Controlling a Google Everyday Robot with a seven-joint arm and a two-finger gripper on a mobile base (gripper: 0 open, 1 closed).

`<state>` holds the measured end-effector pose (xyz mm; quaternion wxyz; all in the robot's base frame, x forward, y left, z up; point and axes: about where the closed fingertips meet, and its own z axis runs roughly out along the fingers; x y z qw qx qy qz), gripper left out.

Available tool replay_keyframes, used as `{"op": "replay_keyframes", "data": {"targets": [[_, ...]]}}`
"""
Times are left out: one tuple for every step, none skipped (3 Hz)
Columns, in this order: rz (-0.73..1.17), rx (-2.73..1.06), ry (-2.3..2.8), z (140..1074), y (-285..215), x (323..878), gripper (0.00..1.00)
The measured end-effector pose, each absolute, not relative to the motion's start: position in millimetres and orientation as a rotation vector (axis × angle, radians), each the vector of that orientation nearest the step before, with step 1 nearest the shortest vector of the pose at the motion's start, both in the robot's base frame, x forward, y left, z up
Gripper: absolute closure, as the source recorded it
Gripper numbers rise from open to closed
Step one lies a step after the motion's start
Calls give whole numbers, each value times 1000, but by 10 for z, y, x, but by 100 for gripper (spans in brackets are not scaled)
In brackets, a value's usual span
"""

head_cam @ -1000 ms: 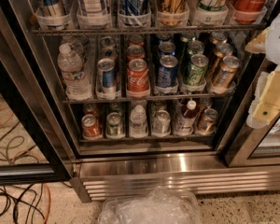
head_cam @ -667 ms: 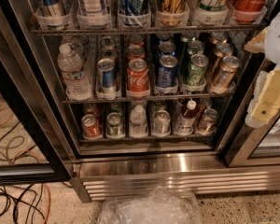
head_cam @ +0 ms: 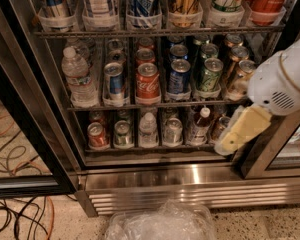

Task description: Pick 7up can from bottom shelf of fridge

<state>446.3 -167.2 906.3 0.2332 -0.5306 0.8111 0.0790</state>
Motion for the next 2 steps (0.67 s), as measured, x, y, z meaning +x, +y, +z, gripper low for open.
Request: {"op": "replay_keyframes", "data": {"targets": [[411, -1384, 2126, 8791, -1271, 4631, 0], [430, -1369, 2109, 8834, -1208, 4650, 0]]}}
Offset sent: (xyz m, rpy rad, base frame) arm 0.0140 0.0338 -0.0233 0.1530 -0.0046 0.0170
